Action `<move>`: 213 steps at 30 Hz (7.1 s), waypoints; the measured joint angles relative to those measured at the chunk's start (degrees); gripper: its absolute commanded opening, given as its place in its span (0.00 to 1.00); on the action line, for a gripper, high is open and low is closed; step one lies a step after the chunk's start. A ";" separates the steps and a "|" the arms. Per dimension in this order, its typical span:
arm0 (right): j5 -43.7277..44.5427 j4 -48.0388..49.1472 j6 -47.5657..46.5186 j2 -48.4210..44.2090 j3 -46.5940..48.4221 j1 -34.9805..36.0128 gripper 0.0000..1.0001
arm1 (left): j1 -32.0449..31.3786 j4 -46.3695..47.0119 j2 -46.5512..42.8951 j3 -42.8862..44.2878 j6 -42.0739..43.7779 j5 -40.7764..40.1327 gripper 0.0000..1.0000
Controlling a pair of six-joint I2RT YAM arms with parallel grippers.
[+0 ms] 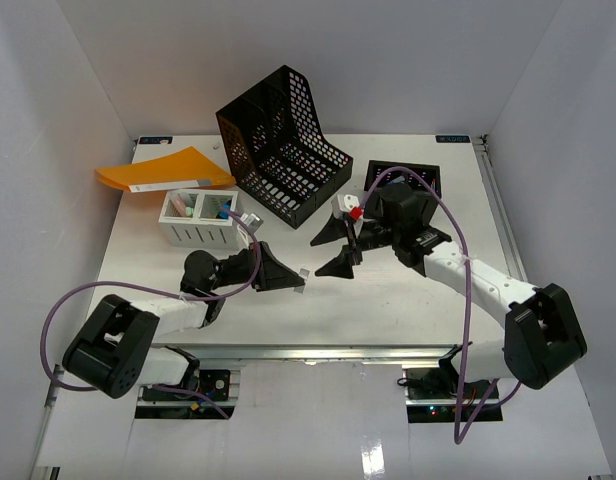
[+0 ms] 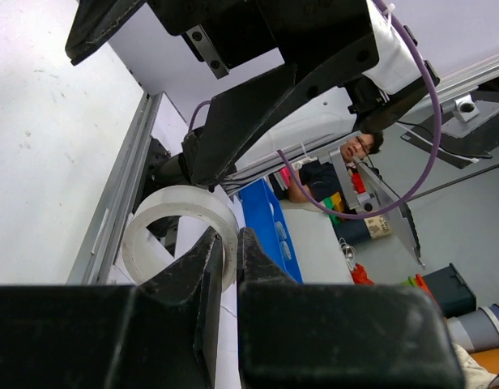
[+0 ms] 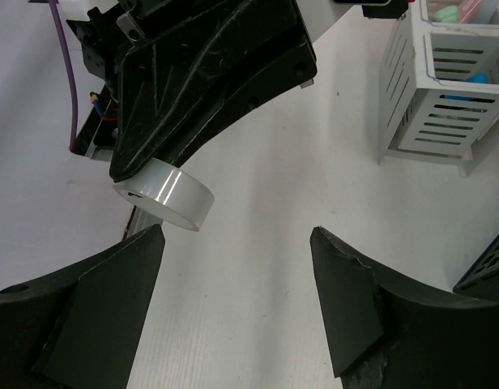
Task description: Organize the desk
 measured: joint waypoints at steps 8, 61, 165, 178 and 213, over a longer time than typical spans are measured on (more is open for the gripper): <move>0.12 2.81 2.30 0.14 0.78 1.10 0.73 | -0.08 2.09 0.55 1.86 -2.26 0.09 0.03; 6.65 -2.32 -2.46 -1.83 3.89 -4.87 0.10 | -0.25 -46.07 -16.75 18.58 27.91 -12.51 0.85; -3.04 -33.08 -29.89 -14.65 -5.05 -20.90 0.93 | 29.25 -106.63 -6.18 46.50 26.89 -72.71 0.98; -2.51 -31.84 -29.32 -14.72 -5.40 -20.90 0.93 | 40.78 -108.38 13.00 61.43 25.40 -68.38 0.96; -2.49 -31.93 -29.61 -14.52 -5.92 -20.87 0.93 | 44.60 -100.77 24.28 70.37 28.57 -65.72 0.00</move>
